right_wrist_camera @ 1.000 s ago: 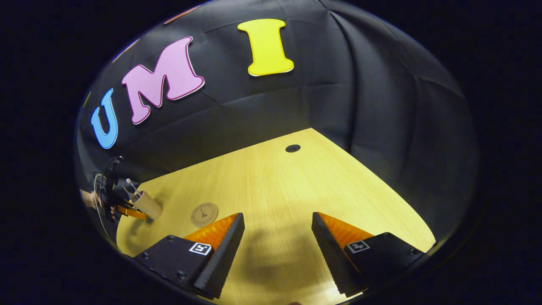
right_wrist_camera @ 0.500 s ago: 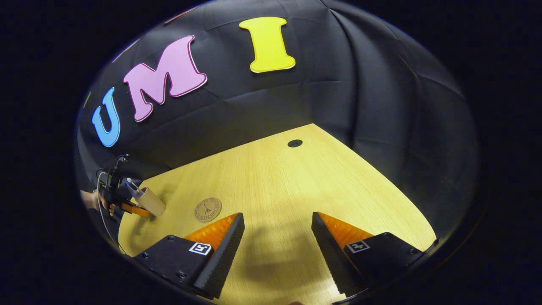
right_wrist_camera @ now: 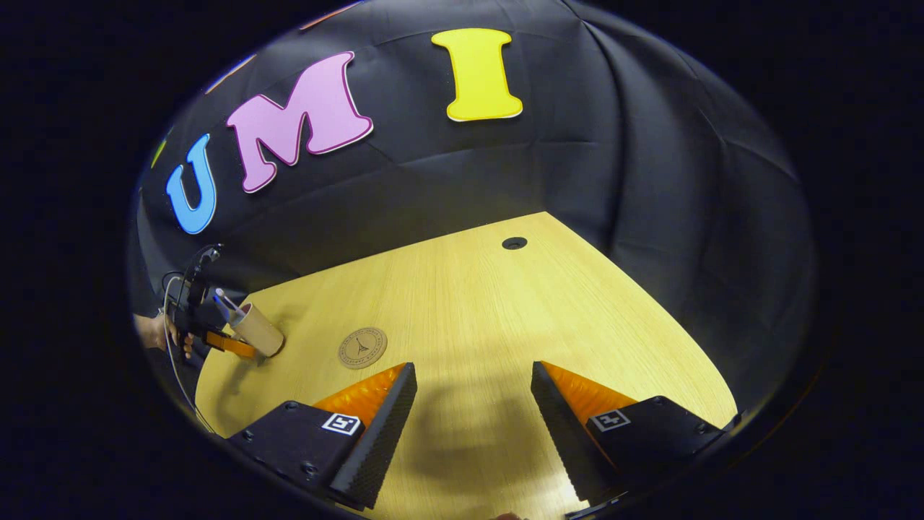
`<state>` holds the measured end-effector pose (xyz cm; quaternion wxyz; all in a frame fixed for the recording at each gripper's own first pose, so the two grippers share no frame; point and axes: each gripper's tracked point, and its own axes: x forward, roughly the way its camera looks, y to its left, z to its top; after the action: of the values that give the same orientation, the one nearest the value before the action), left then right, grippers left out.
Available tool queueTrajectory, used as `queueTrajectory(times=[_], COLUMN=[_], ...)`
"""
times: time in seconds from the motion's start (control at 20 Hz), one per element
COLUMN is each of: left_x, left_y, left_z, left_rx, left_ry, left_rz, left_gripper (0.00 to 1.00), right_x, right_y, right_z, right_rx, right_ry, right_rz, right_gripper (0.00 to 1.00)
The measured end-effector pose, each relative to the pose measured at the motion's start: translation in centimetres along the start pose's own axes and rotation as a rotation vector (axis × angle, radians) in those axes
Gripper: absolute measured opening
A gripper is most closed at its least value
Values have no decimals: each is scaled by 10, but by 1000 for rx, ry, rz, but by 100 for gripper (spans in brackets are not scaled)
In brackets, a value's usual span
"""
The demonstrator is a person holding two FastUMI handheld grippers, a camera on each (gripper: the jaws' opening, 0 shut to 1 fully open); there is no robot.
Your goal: Put the toothbrush and toothpaste on the desktop into the cup, then pick up the cup and place it on the coaster on the desktop.
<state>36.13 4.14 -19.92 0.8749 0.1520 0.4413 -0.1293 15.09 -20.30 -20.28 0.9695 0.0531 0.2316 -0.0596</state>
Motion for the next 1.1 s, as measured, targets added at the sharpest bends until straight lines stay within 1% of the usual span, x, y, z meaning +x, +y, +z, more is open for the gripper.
queueTrajectory(times=[0.2,0.25,0.35,0.5,0.55,0.6,0.65,0.7,0.75,0.8,0.85,1.0,1.05,1.1], left_x=[-23,-28,-30,-31,-29,-25,-22,-19,-14,-9,-6,4,7,10], left_y=[-19,-22,-40,-73,-85,-98,-110,-124,-137,-151,-164,-198,-204,-211], left_z=[24,31,47,66,72,78,81,86,90,93,96,96,98,98], left_rx=[34,55,94,134,152,176,197,216,239,260,278,331,345,359], left_ry=[-38,-48,-70,-80,-83,-82,-79,-79,-79,-79,-75,-44,-38,-33], left_rz=[-26,-26,-31,-74,-88,-101,-114,-129,-146,-162,-179,-215,-217,-220], left_gripper=[28,32,28,28,32,32,28,32,32,28,32,32,28,28], right_x=[-1,-2,-3,-4,-4,-4,-4,-4,-3,-2,-1,3,4,6], right_y=[3,2,3,1,2,2,2,3,4,6,6,9,8,6], right_z=[-5,-6,-9,-10,-10,-10,-11,-12,-13,-14,-16,-17,-17,-17], right_rx=[-1,1,0,-1,1,3,4,7,11,15,19,24,25,29], right_ry=[10,13,17,16,13,11,10,12,14,16,19,19,12,9], right_rz=[11,12,13,17,19,19,20,22,26,30,33,40,40,36], right_gripper=[98,98,98,98,98,98,98,98,98,98,98,98,98,98])
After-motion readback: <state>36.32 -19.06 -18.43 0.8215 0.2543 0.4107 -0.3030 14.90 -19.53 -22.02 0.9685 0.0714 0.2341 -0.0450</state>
